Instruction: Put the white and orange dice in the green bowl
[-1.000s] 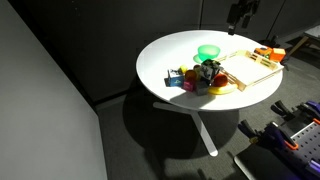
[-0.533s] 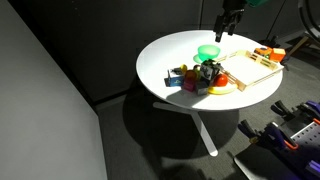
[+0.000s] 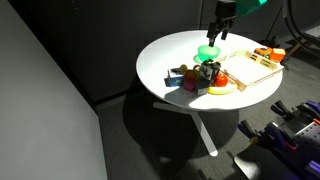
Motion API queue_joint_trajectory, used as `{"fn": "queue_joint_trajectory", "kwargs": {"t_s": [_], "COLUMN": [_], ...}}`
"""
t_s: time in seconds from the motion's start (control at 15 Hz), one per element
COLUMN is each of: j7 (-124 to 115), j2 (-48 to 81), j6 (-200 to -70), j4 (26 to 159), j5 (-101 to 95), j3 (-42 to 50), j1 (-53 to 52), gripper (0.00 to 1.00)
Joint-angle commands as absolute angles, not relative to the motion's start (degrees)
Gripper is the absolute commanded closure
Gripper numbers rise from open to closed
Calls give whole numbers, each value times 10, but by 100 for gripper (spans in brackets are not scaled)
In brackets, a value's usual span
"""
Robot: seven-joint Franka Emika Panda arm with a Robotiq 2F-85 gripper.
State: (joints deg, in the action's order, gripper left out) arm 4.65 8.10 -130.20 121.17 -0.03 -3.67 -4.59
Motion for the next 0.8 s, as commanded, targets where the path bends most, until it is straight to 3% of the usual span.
{"fn": "queue_joint_trajectory", "kwargs": {"t_s": [0.0, 0.73], "j7": [46, 50], "j2": [81, 121], "j6": [-1301, -1384], "j4": [1210, 1217], "j5": [-1, 6], "j3": [-39, -42], "j1": [-44, -43], "gripper": [0, 0]}}
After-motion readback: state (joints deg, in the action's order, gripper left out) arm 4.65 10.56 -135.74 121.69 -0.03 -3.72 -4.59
